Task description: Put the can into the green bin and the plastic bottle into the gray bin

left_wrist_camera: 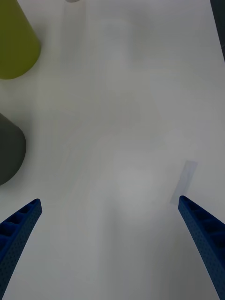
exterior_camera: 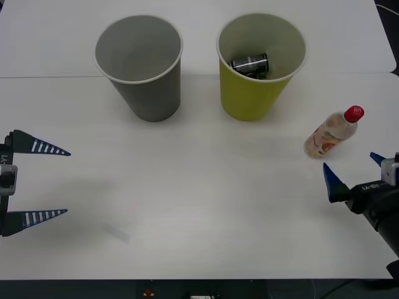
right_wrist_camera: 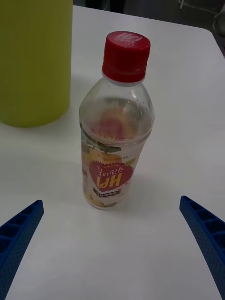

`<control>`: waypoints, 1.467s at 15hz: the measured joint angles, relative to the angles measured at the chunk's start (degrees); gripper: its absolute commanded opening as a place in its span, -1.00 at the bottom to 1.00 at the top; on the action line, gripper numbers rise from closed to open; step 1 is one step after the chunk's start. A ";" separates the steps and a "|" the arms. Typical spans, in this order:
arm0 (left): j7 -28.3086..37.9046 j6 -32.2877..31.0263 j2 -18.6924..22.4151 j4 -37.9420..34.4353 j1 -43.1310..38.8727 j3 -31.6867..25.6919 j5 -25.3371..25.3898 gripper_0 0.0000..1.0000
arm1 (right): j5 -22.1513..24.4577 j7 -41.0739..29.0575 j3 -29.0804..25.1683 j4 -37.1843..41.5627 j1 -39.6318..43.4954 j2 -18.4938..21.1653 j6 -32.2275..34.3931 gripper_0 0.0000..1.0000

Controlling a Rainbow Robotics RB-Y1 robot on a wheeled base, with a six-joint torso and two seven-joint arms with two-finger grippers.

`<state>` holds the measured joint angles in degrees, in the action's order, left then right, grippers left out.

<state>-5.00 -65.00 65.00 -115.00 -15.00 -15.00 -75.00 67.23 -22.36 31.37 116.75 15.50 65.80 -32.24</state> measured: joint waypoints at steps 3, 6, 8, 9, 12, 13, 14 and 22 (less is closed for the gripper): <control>0.00 0.00 0.00 0.00 0.00 0.00 0.00 1.00 | 3.91 -4.74 5.57 -4.40 -5.74 -0.95 -3.13 1.00; 0.00 0.00 0.00 0.00 0.00 0.00 0.00 1.00 | 7.06 -7.85 7.64 -8.92 -9.28 -3.18 -3.54 1.00; 0.00 0.00 0.00 0.00 0.00 0.00 0.00 1.00 | 7.96 -8.30 8.31 -11.30 -10.96 -4.61 -3.76 1.00; 0.00 0.00 0.00 0.00 0.00 0.00 0.00 1.00 | 8.14 -8.50 9.04 -12.42 -12.10 -5.29 -4.24 1.00; 0.00 0.00 0.00 0.00 0.00 0.00 0.00 1.00 | 8.17 -8.94 11.31 -15.56 -15.56 -7.11 -6.12 1.00; 0.00 0.00 0.00 0.00 0.00 0.00 0.00 1.00 | 8.23 -9.03 11.42 -16.44 -16.28 -7.73 -6.17 1.00; 0.00 0.00 0.00 0.00 0.00 0.00 0.00 1.00 | 8.50 -9.08 11.44 -17.54 -17.09 -8.40 -6.18 1.00; 0.00 0.00 0.00 0.00 0.00 0.00 0.00 1.00 | 9.23 -9.62 11.79 -25.16 -23.00 -13.37 -6.18 1.00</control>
<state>-5.00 -65.00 65.00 -115.00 -15.00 -15.00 -75.00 76.46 -31.98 43.16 91.59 -7.49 52.43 -38.42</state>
